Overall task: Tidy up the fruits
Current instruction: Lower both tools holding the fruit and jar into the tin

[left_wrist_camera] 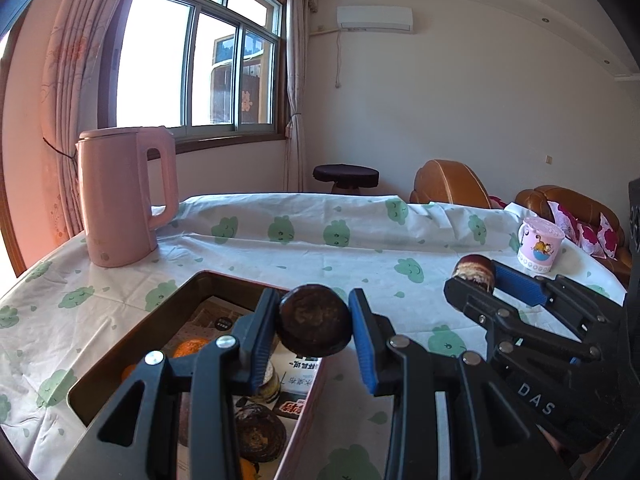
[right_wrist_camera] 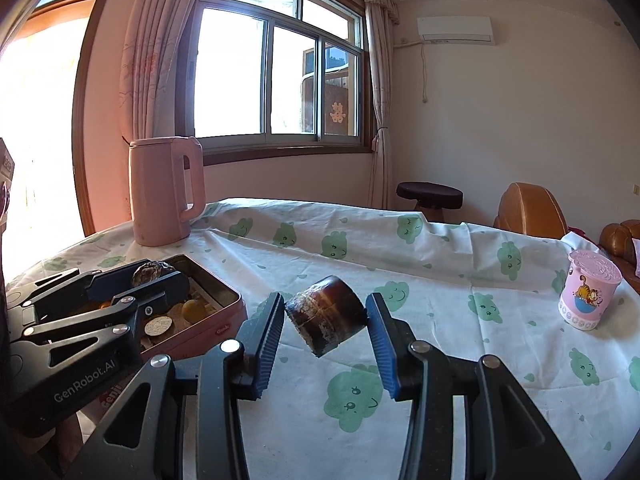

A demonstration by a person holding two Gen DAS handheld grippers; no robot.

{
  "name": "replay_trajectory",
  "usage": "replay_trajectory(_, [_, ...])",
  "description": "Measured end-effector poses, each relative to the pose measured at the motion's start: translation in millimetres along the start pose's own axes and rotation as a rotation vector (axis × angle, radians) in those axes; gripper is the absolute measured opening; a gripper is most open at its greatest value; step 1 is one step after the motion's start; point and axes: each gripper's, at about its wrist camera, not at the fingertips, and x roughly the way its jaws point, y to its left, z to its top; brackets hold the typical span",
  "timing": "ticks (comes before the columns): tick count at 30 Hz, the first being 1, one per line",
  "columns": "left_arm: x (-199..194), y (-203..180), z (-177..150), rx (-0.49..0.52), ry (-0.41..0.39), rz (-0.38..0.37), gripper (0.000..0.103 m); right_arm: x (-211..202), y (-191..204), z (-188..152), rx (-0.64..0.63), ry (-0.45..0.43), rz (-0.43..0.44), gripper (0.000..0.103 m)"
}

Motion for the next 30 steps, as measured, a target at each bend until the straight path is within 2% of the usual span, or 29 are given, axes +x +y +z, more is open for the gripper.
replay_trajectory(30, [1.4,72.3,-1.5,-0.046,0.065,0.139,0.038,36.3,70.0,16.8,-0.078,0.029,0.126,0.045])
